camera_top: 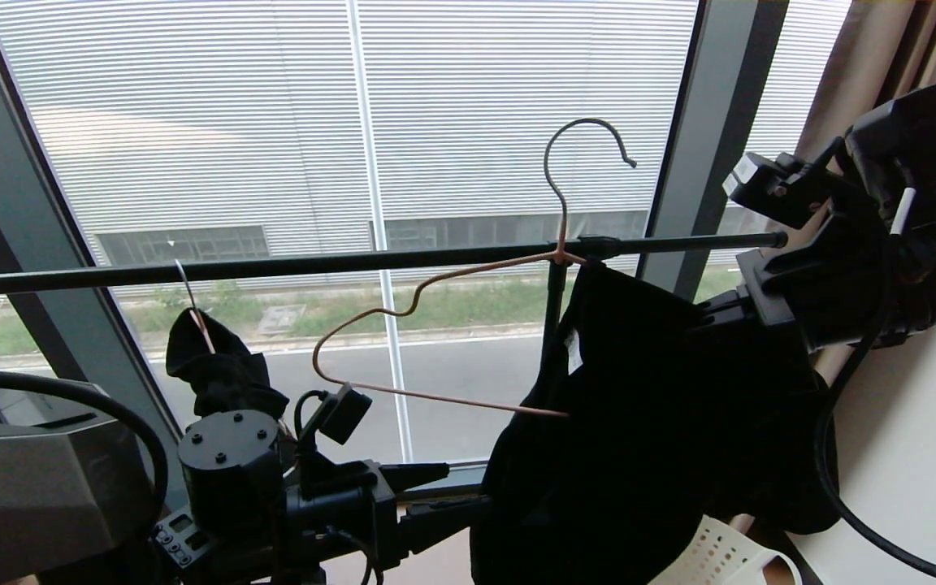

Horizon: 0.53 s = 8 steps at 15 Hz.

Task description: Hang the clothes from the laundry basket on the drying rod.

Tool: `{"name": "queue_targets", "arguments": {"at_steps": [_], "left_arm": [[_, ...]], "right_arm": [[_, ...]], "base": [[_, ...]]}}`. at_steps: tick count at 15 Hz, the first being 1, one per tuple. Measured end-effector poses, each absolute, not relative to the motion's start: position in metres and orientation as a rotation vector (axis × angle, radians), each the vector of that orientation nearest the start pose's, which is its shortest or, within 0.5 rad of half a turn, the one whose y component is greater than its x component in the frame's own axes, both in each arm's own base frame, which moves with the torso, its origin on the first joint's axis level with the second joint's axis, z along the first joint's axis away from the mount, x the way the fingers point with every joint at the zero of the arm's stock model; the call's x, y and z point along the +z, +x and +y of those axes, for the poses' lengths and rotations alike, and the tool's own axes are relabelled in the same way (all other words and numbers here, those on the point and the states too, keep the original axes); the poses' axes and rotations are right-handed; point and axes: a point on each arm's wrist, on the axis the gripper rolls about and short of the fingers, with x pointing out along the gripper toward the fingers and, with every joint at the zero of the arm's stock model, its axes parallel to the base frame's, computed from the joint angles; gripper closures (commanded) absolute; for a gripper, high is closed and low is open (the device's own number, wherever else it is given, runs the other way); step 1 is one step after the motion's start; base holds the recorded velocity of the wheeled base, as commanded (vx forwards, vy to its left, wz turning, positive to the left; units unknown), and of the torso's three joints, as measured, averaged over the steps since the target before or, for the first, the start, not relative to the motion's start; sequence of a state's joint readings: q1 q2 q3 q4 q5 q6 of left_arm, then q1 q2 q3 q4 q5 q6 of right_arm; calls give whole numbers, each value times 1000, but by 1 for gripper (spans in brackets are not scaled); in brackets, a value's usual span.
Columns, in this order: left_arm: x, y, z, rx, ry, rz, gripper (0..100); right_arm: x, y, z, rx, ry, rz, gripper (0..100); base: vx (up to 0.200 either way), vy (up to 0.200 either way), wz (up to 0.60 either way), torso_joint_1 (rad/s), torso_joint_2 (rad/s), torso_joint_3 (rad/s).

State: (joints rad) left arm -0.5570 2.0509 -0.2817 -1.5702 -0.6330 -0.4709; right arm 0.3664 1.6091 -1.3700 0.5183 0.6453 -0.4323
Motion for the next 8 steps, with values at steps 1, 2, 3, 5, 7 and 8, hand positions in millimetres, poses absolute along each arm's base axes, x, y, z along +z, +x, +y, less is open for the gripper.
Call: {"name": "queue_targets", "arguments": {"at_steps": [1,2,3,5,7,8], "left_arm": [[59,228,-160,-1119,-419,483,0],[58,230,-163,-1125,-417,484,0],[57,230,-166,-1131,-416,486,0],[55,232,-170,-1140,-414,488,0],[54,233,-172,-1144,-413,488,0],[53,233,-173,-1145,-413,488,100]], "right_arm": [[265,246,111,1117,-269,553,100],[266,245,112,1122,-271,548,100],[267,244,113,1125,-273,544,100],[268,242,115,1134,-276,540,100],[268,241,116,1141,-278,539,100],[268,241,116,1141,-278,539,100]], "base": [[0,0,0,0,0,0],[0,0,0,0,0,0],[0,0,0,0,0,0],[0,0,0,0,0,0],[0,0,0,0,0,0],[0,0,0,0,0,0]]}}
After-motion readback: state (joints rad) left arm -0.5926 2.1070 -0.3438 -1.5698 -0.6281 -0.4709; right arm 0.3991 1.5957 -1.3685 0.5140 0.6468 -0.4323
